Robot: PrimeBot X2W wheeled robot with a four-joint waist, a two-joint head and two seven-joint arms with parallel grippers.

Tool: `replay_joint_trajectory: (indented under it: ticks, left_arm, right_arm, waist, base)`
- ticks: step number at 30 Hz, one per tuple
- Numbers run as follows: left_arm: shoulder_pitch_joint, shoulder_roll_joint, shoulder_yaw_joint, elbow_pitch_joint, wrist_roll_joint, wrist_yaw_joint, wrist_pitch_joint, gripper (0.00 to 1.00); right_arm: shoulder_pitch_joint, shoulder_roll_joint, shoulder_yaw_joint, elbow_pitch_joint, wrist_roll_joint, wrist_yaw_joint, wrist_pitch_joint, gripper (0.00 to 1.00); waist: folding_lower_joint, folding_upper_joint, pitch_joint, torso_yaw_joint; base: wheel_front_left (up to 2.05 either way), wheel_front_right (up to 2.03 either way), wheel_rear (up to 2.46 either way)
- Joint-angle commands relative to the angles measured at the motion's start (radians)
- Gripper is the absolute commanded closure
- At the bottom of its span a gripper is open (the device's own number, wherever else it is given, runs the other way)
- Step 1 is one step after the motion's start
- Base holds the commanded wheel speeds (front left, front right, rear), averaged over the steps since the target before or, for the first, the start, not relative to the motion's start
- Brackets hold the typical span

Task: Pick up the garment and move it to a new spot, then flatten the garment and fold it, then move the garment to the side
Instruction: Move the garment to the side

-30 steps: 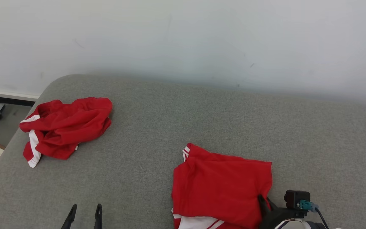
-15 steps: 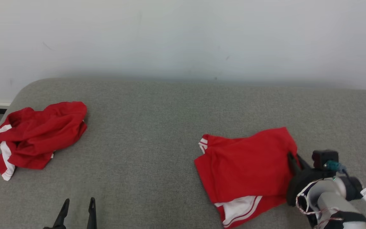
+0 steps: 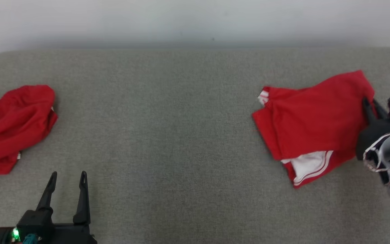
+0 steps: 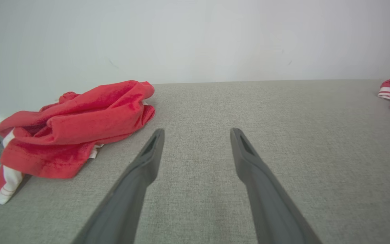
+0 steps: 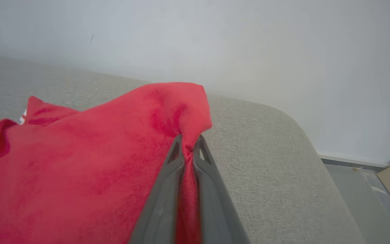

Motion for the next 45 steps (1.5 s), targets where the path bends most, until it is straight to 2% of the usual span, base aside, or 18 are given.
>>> replay_joint_trajectory:
  ticks: [1,12,18,33,34,35,36,42,45]
  left_arm:
    - [-0.022,0.009,0.002,-0.015,0.002,-0.004,-0.003,0.00]
    - [-0.040,0.044,0.029,-0.068,-0.006,-0.007,-0.003,0.00]
    - [-0.032,0.038,0.039,-0.102,0.003,-0.007,-0.003,0.00]
    - [-0.033,0.040,0.054,-0.121,0.006,-0.005,-0.003,0.00]
    - [-0.032,0.039,0.055,-0.121,0.006,-0.005,-0.003,0.00]
    - [-0.032,0.039,0.056,-0.122,0.007,-0.005,-0.003,0.00]
    - [-0.031,0.038,0.057,-0.123,0.009,-0.005,-0.003,0.00]
    - [-0.021,0.022,0.065,-0.115,0.012,-0.004,-0.003,0.00]
    - [-0.009,0.012,0.068,-0.106,0.011,-0.003,-0.003,0.00]
  right_arm:
    - [-0.038,-0.028,0.001,0.006,-0.012,-0.002,0.000,1.00]
    - [-0.175,-0.137,0.019,0.035,-0.076,-0.002,0.031,1.00]
    - [-0.227,-0.180,0.019,0.046,-0.110,-0.002,0.044,1.00]
    - [-0.272,-0.209,-0.011,0.064,-0.201,-0.002,0.071,1.00]
    - [-0.272,-0.212,-0.017,0.065,-0.206,-0.002,0.071,0.82]
    - [-0.272,-0.216,-0.022,0.064,-0.211,-0.002,0.067,0.57]
    - [-0.269,-0.219,-0.026,0.065,-0.220,-0.002,0.066,0.00]
    - [-0.256,-0.217,-0.088,0.060,-0.251,-0.002,0.042,0.00]
    - [-0.241,-0.180,-0.133,0.031,-0.234,-0.002,0.014,0.00]
  waist:
    - [-0.0002,-0.0001,0.076,-0.038]
    - [-0.0002,-0.0001,0.150,-0.078]
    - [-0.0002,-0.0001,0.179,-0.090]
    - [-0.0002,-0.0001,0.194,-0.082]
    - [-0.0002,-0.0001,0.195,-0.082]
    - [-0.0002,-0.0001,0.195,-0.082]
    - [-0.0002,-0.0001,0.195,-0.082]
    - [-0.0002,-0.0001,0.165,-0.084]
    - [-0.0002,-0.0001,0.128,-0.084]
  base:
    - [0.00,0.00,0.00]
    - [0.00,0.00,0.00]
    - [0.00,0.00,0.00]
    - [0.00,0.00,0.00]
    - [0.00,0.00,0.00]
    - [0.00,0.00,0.00]
    - [0.00,0.00,0.00]
    - [0.00,0.00,0.00]
    - [0.00,0.00,0.00]
